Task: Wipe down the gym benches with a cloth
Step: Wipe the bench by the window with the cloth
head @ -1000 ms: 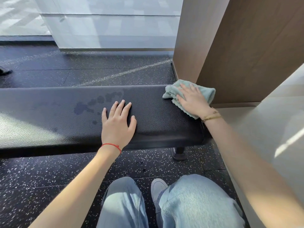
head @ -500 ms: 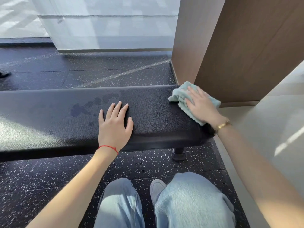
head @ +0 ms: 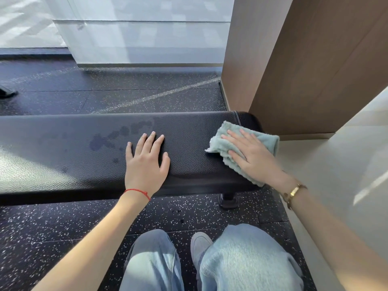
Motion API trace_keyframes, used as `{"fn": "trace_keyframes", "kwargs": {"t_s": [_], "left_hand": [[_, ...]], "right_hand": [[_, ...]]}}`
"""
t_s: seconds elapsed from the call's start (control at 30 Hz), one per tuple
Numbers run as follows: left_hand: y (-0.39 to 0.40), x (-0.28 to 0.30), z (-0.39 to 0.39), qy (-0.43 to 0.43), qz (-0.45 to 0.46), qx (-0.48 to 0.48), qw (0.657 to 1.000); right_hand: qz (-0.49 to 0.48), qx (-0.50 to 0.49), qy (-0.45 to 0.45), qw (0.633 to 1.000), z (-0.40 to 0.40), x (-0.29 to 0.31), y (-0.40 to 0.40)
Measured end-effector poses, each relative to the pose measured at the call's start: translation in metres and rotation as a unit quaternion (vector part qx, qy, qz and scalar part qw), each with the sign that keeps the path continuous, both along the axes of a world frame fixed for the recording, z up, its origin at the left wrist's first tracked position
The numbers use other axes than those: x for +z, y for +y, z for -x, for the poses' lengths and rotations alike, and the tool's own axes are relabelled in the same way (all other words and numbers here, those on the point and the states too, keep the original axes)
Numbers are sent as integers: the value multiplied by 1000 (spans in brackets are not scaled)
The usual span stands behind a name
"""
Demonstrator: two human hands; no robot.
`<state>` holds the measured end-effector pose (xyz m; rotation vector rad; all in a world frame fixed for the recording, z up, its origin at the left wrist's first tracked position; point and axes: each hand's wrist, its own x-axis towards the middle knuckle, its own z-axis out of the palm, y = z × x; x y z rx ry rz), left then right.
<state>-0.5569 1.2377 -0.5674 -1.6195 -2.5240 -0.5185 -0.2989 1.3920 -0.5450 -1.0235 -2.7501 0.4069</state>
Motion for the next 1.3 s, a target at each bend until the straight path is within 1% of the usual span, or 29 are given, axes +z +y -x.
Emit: {"fn": "trace_keyframes", "kwargs": {"t_s": [0.1, 0.17, 0.2, 0.3, 0.4, 0.47, 0.57, 0.63, 0.7, 0.77, 0.8, 0.87, 0.97, 1.0, 1.07, 1.17, 1.3], "left_hand": [[1, 1, 0, 0, -2, 2, 1000], [0, 1, 0, 0, -5, 2, 1000], [0, 1, 0, 0, -6, 2, 1000], [0, -1, 2, 3, -5, 1, 1000], [0, -2, 3, 5, -2, 1, 1000], [0, -3, 4, 8, -3, 1, 1000], [1, -2, 3, 9, -3, 0, 1000], [2, -2, 2, 6, -3, 1, 1000], [1, -2, 3, 5, -3, 2, 1000], [1, -2, 3, 6, -4, 3, 1000], [1, -2, 3, 5, -6, 3, 1000], [0, -3, 4, 6, -8, 3, 1000], [0, -4, 5, 7, -9, 3, 1000], [1, -4, 5, 7, -8, 1, 1000], [1, -5, 5, 8, -10, 0, 1000], [1, -5, 5, 5, -9, 0, 1000], [1, -5, 4, 0, -7, -1, 1000]], "right_hand": [[2, -50, -42, 998, 51, 5, 52], [4, -75, -70, 995, 83, 9, 67], [4, -76, -68, 995, 92, 10, 65], [13, -28, -30, 999, 82, 3, 24], [-17, 61, -5, 998, 39, -3, -32], [-12, 80, 4, 997, 16, -4, -47], [-11, 45, -3, 999, 10, -2, -22], [-20, -8, -19, 1000, 30, 1, 18], [-18, -62, -55, 996, 61, 3, 51], [-11, -83, -60, 995, 87, 3, 58], [-2, -75, -47, 996, 93, 2, 52], [5, -28, -20, 999, 86, -3, 20], [-6, 68, 2, 998, 46, -4, -33], [-3, 87, 2, 996, 32, -4, -44], [-3, 92, -5, 996, 12, -2, -47], [-26, 46, -34, 998, 14, 3, -11], [-28, -64, -91, 993, 62, 6, 50]]}}
